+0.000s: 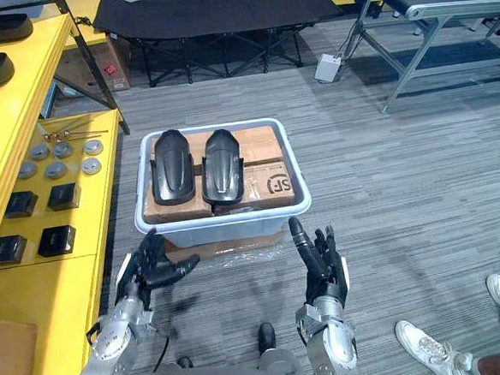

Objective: Walk over and take three plastic housings, then place them on the shelf

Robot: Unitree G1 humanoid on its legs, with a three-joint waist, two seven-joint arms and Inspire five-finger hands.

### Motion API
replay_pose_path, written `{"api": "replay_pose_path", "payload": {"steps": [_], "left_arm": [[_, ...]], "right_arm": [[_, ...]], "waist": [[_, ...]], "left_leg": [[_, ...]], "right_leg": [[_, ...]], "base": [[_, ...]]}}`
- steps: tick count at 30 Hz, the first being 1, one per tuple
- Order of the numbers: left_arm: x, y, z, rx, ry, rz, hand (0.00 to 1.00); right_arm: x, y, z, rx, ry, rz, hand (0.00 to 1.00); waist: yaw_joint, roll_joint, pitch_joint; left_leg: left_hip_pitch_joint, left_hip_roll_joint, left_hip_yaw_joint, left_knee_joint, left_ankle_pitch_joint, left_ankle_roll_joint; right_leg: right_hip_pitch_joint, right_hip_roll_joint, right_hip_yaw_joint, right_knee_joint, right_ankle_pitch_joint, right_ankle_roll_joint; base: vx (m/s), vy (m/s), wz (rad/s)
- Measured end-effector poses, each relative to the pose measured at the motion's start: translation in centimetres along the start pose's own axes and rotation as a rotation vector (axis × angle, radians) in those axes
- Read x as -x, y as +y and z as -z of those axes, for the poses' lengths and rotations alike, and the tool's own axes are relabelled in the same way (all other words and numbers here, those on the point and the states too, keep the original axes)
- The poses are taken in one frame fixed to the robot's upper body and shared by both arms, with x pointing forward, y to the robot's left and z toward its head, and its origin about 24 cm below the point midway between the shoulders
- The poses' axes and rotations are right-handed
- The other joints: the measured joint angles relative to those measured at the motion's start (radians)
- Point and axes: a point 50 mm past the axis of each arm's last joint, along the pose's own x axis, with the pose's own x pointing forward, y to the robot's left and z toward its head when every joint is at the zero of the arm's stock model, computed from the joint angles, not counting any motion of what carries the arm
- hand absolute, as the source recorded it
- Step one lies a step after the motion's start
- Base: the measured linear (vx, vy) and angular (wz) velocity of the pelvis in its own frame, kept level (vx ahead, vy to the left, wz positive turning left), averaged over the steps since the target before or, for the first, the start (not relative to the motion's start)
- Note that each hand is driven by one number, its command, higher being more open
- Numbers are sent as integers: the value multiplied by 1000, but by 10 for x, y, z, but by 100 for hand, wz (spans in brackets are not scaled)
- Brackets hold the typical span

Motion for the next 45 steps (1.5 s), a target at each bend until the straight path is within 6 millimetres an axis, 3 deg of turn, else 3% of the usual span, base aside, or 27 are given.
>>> {"api": "replay_pose_path", "payload": {"steps": [4, 5, 15, 18, 22, 24, 27, 28, 31, 33, 36, 39, 40, 42, 43, 44, 45], "left_arm": [[2, 4, -4, 35, -47, -55, 100], [3, 0, -51, 107, -316, -56, 100], [2, -5, -57, 166, -334, -48, 100], [7, -4, -70, 218, -388, -33, 100], [12, -4, -86, 270, -460, 2, 100], [12, -8, -87, 280, -467, 25, 100], [10, -7, -90, 290, -476, 41, 100], [8, -5, -90, 287, -474, 36, 100], [6, 5, -88, 245, -471, 22, 100], [5, 13, -91, 214, -482, 19, 100], [4, 16, -92, 210, -483, 8, 100], [3, 8, -92, 219, -472, 41, 100], [8, -31, -84, 345, -423, 119, 100], [9, -38, -86, 358, -425, 145, 100], [8, -44, -87, 319, -420, 219, 100], [7, -47, -84, 311, -398, 241, 100], [5, -46, -79, 306, -374, 233, 100]], "right_arm": [[-2, -1, -1, 2, -5, 11, 100], [-16, 9, -14, 14, -67, -17, 100], [-9, 4, -7, -14, -45, 3, 100], [0, 3, 0, -39, -20, 20, 100], [3, 5, -5, -69, -43, 18, 100], [-1, 6, -9, -68, -58, 15, 100], [-8, 8, -15, -54, -84, 8, 100], [-10, 10, -18, -49, -94, 1, 100], [-11, 14, -16, -48, -92, -7, 100], [-11, 13, -15, -18, -92, -13, 100], [-11, 14, -15, -16, -90, -32, 100], [-7, 13, -14, -12, -82, -41, 100], [-6, -6, -44, 61, -190, 9, 100], [-7, -11, -47, 62, -202, 34, 100], [-23, -42, -52, 51, -159, 225, 100], [-27, -54, -54, 45, -142, 308, 100], [-33, -58, -59, 49, -142, 340, 100]], "waist": [[14, -4, -2], [26, -49, -9], [23, -44, 3], [26, -39, 8], [22, -28, 8], [24, -28, 8], [23, -43, 19], [24, -43, 28], [24, -61, 55], [19, -46, 62], [13, -37, 65], [4, -15, 67], [18, 28, -17], [28, 35, -22], [24, -15, -21], [34, -22, -25], [53, -18, -22]], "left_leg": [[8, -1, -6, 4, -3, 2], [-18, -24, -24, 41, -15, 16], [4, -7, -12, 69, -29, 17], [35, 3, 12, 72, -46, 16], [47, 16, 31, 74, -55, 21], [47, 17, 19, 78, -54, 19], [39, 4, -16, 96, -70, 15], [40, 2, -23, 107, -76, 17], [72, -8, -48, 126, -108, 35], [67, -3, -83, 134, -113, 46], [41, 13, -114, 157, -125, 50], [33, 69, -176, 208, -164, 1], [96, 150, -139, 107, -105, -106], [124, 154, -78, 82, -81, -100], [72, 161, 89, 72, -62, -14], [68, 182, 159, 65, -28, -42], [67, 174, 162, 46, 1, -88]], "right_leg": [[15, -3, -20, 0, 4, 6], [13, -30, -48, -2, 13, 6], [46, -24, -49, -2, 9, 0], [67, -21, -93, -2, -20, -30], [71, -32, -141, 26, -23, -30], [52, -39, -148, 80, -54, -29], [-34, -93, -174, 324, -152, -26], [-98, -120, -171, 476, -161, -35], [-149, -170, -140, 668, -153, -42], [-157, -164, -108, 674, -126, -67], [-154, -120, -42, 552, -197, -70], [-142, -64, 33, 354, -163, -30], [-74, -30, -37, 302, -117, 15], [-55, -29, -41, 302, -120, 9], [45, -87, -202, 157, -76, 35], [64, -88, -234, 124, -63, 42], [65, -97, -237, 122, -57, 45]], "base": [[-32, -4, 6], [0, 0, 0], [-11, -4, -1], [-65, -31, -21], [9, -3, -12], [25, 38, 15], [9, 59, 29], [-14, 59, 19], [4, 39, 27], [63, 41, 34], [70, -8, 32], [366, -291, 81], [734, -654, 138], [303, -301, 130], [-166, 21, 190], [-200, 76, 198], [-72, 53, 59]]}}
